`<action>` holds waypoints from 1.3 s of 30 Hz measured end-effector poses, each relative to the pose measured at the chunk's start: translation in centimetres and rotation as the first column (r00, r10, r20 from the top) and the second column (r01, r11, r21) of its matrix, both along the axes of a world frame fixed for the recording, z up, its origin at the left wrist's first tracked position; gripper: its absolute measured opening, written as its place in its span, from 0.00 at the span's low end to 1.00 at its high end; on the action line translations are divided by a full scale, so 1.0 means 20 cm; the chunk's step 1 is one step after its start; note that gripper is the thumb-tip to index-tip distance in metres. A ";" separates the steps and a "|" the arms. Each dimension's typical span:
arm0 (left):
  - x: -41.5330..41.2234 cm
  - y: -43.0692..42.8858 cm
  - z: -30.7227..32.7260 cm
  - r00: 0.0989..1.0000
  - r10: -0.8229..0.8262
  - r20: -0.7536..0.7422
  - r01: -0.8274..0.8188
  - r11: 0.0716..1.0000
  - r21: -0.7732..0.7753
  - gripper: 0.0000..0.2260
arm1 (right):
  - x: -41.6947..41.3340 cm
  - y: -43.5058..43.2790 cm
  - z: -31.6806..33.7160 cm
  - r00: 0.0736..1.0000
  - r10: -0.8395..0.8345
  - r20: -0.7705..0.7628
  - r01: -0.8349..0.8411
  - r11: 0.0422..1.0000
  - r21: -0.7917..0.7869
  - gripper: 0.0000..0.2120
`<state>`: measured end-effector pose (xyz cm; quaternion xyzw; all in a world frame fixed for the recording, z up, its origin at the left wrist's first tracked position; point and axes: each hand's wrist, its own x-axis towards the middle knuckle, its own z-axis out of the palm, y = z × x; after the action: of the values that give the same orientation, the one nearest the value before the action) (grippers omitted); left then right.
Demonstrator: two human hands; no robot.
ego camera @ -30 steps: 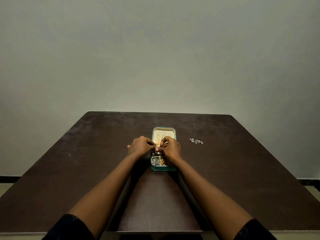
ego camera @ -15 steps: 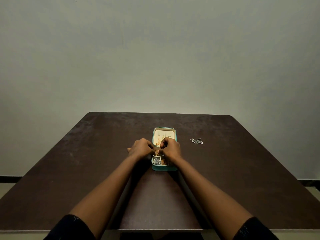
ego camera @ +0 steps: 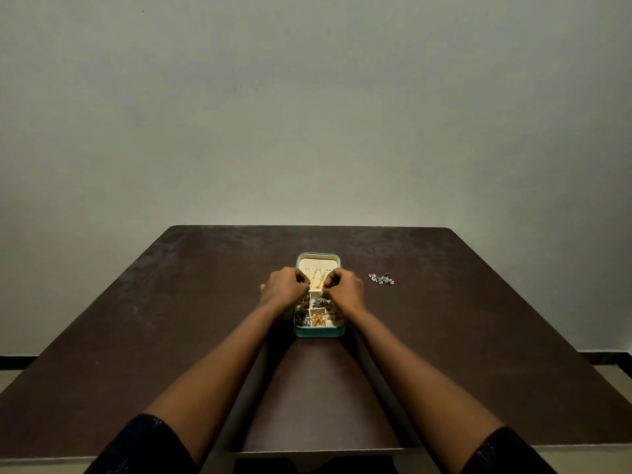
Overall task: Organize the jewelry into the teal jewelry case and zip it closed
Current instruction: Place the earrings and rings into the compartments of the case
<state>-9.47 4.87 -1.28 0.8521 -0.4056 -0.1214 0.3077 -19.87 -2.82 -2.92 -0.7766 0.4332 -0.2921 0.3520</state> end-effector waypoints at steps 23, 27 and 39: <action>-0.39 -0.58 -0.07 0.967 -0.227 0.113 0.229 0.973 0.000 0.13 | -0.39 -0.52 -0.08 0.913 -0.408 0.028 0.402 0.907 0.127 0.06; -0.40 -0.69 -0.10 0.964 -0.228 0.135 0.223 0.974 0.052 0.12 | -0.38 -0.62 -0.11 0.914 -0.404 -0.039 0.406 0.909 0.094 0.09; -0.38 -0.79 -0.16 0.946 -0.221 0.236 0.200 0.974 0.109 0.10 | -0.29 -0.70 -0.14 0.935 -0.303 -0.187 0.315 0.948 0.042 0.09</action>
<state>-17.09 -10.88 -4.41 0.8244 -0.5239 -0.0636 0.2044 -25.58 -16.75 -5.65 -0.7087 0.5898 -0.2575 0.2890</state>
